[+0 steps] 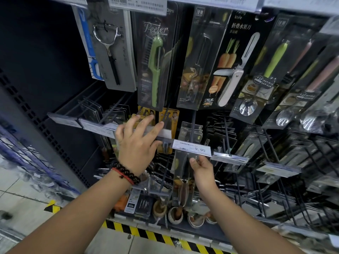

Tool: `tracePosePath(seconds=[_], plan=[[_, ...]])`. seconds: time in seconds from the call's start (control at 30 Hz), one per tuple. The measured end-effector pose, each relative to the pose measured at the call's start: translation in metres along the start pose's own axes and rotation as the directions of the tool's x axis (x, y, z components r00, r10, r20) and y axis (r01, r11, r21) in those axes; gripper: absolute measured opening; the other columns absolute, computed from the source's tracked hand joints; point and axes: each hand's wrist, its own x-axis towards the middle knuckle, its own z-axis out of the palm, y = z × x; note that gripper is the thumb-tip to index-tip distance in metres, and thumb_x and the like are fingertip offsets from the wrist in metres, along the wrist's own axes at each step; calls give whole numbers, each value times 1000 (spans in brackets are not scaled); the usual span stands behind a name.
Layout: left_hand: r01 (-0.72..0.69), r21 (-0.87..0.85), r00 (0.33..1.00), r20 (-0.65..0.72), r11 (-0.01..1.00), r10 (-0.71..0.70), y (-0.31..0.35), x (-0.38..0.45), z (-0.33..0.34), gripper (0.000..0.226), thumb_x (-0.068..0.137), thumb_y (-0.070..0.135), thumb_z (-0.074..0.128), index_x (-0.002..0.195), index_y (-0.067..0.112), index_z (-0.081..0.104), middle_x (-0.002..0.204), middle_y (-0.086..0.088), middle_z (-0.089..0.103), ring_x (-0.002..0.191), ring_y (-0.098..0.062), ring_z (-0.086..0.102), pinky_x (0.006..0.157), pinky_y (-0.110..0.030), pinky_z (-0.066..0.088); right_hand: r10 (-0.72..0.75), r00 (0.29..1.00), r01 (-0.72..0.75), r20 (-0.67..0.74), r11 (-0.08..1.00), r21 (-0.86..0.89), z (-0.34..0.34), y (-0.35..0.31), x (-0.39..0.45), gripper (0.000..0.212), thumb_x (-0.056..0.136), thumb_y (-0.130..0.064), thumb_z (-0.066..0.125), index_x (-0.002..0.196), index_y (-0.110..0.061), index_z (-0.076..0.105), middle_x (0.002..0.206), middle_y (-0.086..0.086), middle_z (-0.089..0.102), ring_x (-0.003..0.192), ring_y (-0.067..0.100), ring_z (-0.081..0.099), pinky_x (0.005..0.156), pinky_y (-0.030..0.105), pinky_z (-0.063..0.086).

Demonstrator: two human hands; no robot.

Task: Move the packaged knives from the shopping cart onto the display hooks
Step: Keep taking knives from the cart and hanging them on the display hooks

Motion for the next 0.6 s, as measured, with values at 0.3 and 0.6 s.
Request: tracePosePath(seconds=[0.3, 0.6], plan=[[2, -24, 1000, -26, 1000, -3, 1, -1, 0, 58, 70, 33, 81, 122, 32, 55, 129, 1, 59, 121, -28, 43, 92, -49, 31, -73, 997, 74, -8, 993, 95, 9, -14, -11, 14, 98, -8, 53, 98, -15, 65, 92, -8, 69, 88, 3, 63, 79, 14, 46], [10, -31, 1000, -20, 999, -10, 2, 1, -2, 59, 69, 31, 81, 121, 32, 54, 129, 0, 58, 121, -29, 43, 92, -49, 29, -13, 997, 26, -74, 985, 169, 8, -8, -9, 16, 97, -7, 53, 107, -7, 66, 98, 0, 70, 94, 12, 63, 87, 22, 46]])
